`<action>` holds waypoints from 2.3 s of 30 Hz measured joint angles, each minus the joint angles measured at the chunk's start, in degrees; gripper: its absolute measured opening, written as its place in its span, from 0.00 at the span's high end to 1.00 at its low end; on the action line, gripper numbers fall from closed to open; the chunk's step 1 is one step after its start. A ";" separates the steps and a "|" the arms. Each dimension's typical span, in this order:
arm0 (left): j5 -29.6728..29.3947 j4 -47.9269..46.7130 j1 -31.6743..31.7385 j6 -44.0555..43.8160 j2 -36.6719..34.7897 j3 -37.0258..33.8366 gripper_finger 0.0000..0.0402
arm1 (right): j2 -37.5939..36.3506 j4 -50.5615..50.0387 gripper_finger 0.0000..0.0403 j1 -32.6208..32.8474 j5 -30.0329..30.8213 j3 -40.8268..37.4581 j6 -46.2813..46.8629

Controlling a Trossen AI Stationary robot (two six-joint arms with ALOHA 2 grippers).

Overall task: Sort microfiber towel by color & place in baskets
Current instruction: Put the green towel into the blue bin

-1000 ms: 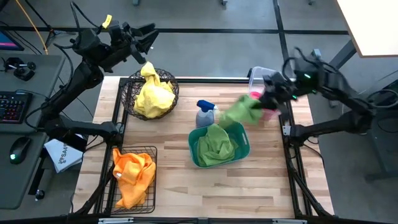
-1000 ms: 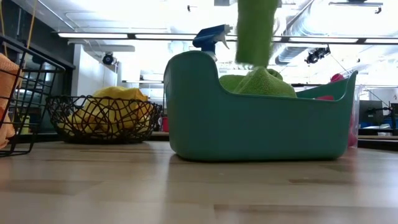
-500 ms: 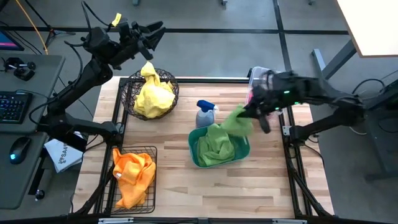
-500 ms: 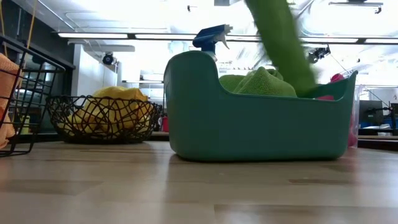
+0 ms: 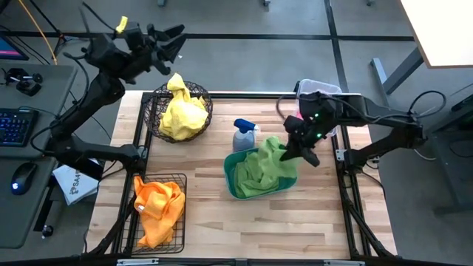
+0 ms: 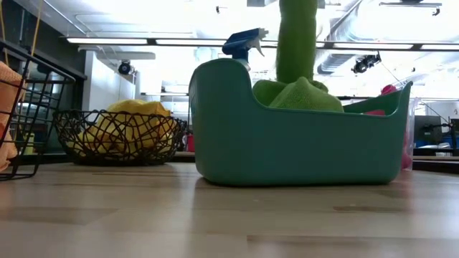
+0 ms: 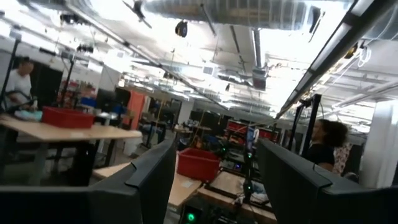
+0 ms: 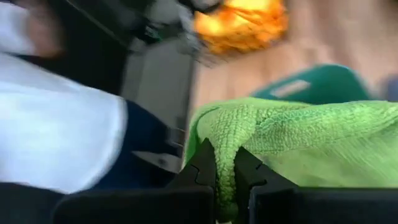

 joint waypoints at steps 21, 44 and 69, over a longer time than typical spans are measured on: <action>3.73 -7.10 0.00 3.94 -5.43 0.04 0.48 | 13.12 10.80 1.00 4.80 2.00 0.02 4.83; -3.48 -2.14 -32.43 5.99 -5.12 -6.13 0.48 | 11.63 22.96 1.00 6.45 26.24 -32.44 20.13; -12.32 -5.93 -29.92 8.14 -12.17 -14.06 0.48 | 10.93 11.26 0.38 7.87 29.77 -18.64 20.69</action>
